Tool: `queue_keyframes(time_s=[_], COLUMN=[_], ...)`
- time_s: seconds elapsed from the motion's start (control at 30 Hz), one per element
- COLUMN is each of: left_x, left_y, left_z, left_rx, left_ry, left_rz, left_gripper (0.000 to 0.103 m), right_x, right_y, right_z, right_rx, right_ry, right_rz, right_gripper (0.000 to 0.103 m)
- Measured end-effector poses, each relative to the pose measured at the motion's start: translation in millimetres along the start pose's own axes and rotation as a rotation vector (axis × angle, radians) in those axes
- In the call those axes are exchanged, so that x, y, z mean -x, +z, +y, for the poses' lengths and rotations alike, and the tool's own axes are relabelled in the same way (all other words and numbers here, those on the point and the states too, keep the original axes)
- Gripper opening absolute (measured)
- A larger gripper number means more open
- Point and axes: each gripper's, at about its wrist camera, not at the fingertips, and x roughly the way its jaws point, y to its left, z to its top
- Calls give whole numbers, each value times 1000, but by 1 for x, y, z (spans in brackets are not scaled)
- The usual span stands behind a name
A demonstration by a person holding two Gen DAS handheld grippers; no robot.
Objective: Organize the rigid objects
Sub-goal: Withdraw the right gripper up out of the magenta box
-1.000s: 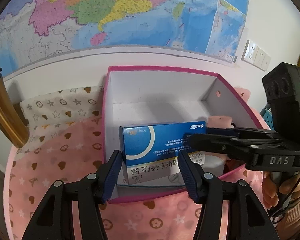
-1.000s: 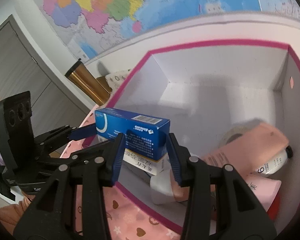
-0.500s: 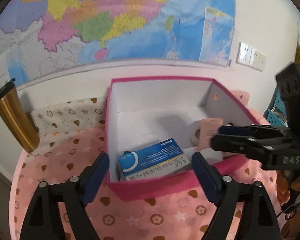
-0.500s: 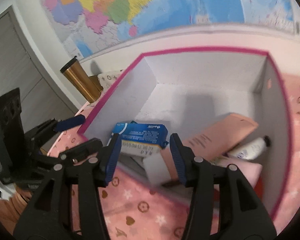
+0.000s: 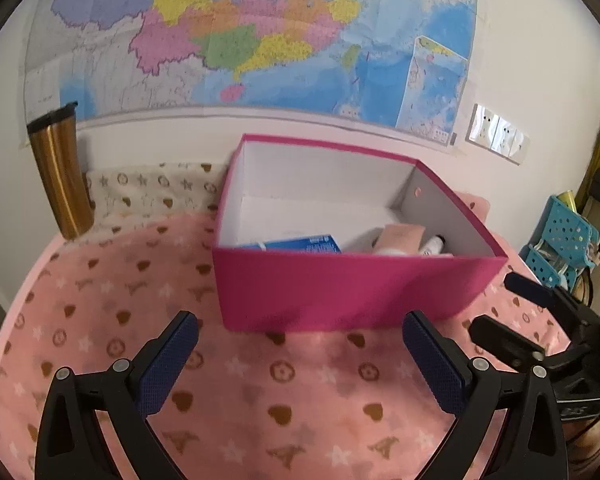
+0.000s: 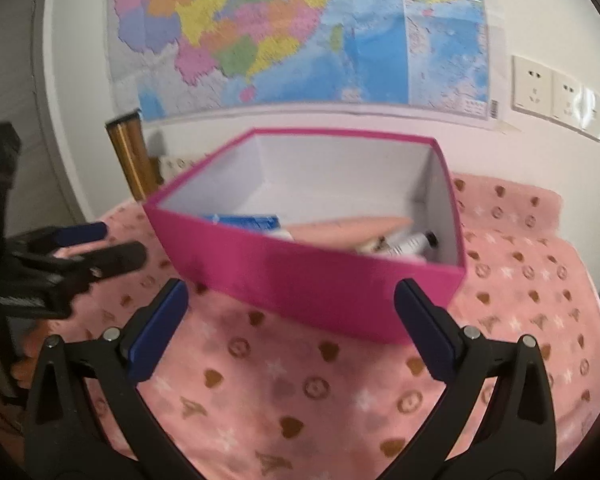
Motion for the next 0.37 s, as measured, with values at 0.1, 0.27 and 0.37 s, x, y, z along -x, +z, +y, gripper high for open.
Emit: queue_keyframes(time_s=[0.1,0.27,0.37], left_x=[5,10,12], left_y=[-6,-19,-24], left_z=[-2,-10,-15], left_rx=[-8,-41,-55], left_ry=[22,68,71], left_rz=[-3,-26,-27], left_gripper=[103,103,103], right_x=[3,9,12], right_y=[-8,-16,-19], right_z=[-4,-3,-1], right_rx=[-34,-46,-44], right_ry=[-9,-28,-26], right_rz=[7,8,13], right_gripper=[103,103,103])
